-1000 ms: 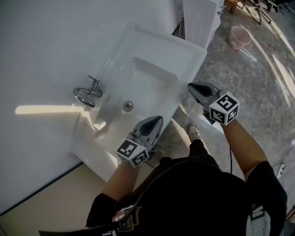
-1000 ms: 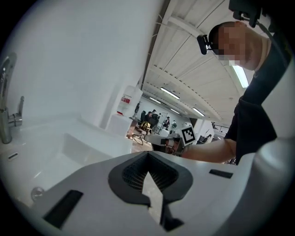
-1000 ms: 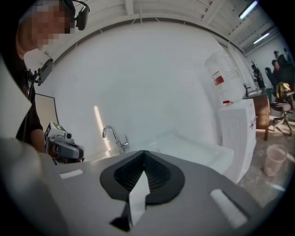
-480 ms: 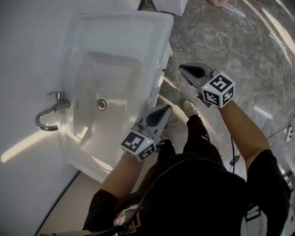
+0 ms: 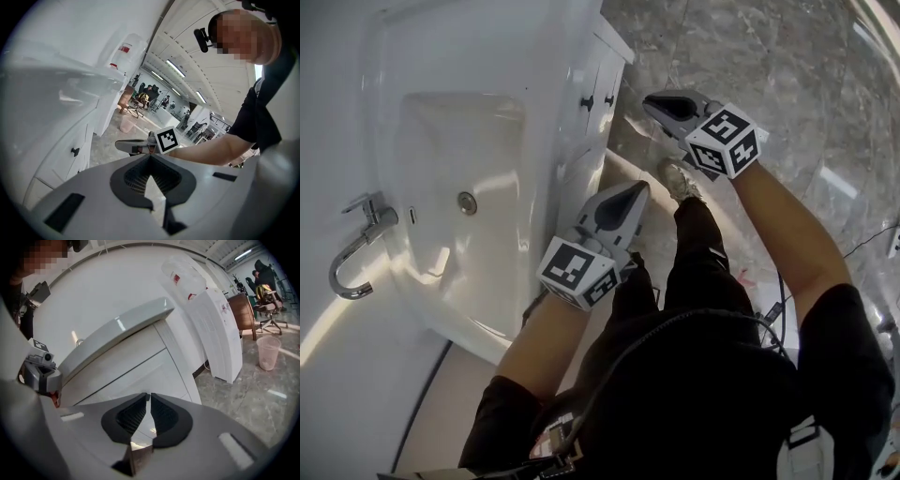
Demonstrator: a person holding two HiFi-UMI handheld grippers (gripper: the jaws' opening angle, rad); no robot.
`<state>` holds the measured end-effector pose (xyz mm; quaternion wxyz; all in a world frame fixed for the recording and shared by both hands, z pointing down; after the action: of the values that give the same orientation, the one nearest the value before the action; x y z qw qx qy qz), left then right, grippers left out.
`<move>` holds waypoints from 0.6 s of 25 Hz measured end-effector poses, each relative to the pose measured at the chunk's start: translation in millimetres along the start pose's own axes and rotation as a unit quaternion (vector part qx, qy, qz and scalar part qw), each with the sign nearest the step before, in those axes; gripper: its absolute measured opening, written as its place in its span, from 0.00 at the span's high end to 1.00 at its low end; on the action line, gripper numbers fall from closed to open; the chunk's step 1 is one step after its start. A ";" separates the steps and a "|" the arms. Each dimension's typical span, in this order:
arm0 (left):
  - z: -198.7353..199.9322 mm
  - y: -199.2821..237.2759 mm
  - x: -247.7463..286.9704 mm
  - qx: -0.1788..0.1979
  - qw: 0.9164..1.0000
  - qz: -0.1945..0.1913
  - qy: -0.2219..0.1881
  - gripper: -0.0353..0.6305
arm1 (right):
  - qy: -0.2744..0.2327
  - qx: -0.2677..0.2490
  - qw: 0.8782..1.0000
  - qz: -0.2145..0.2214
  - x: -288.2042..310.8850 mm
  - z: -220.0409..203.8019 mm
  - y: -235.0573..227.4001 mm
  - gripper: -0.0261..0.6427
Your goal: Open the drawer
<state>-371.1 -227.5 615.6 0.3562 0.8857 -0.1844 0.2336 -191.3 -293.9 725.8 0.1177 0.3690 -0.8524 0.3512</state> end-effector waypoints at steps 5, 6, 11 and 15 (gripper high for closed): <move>-27.0 16.7 22.7 -0.020 0.999 0.021 0.016 0.96 | 0.026 0.011 1.000 0.010 30.4 -41.5 -27.3 0.94; -33.5 20.2 28.3 -0.025 0.999 0.024 0.020 0.96 | 0.031 0.010 0.999 0.011 36.6 -49.0 -33.9 0.94; -72.6 39.4 49.7 -0.041 0.997 0.035 0.047 0.96 | 0.050 0.019 0.998 0.017 73.9 -85.6 -60.4 0.92; -96.4 53.9 64.0 -0.041 0.996 0.044 0.064 0.96 | 0.068 0.024 0.997 0.028 110.0 -113.8 -77.0 0.91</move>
<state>-372.2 -205.2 741.3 0.3926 0.8447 -0.2090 0.2978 -220.1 -313.0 898.3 0.1564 0.3227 -0.8439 0.3992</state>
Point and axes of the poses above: the fingertips, and each gripper's own axes: x forward along the fingers, y to its left, z out of its top, the point moved 9 cm from there along -x, backward along the fingers, and after that the axes turned 5 degrees about y, right-handed, at the moved point
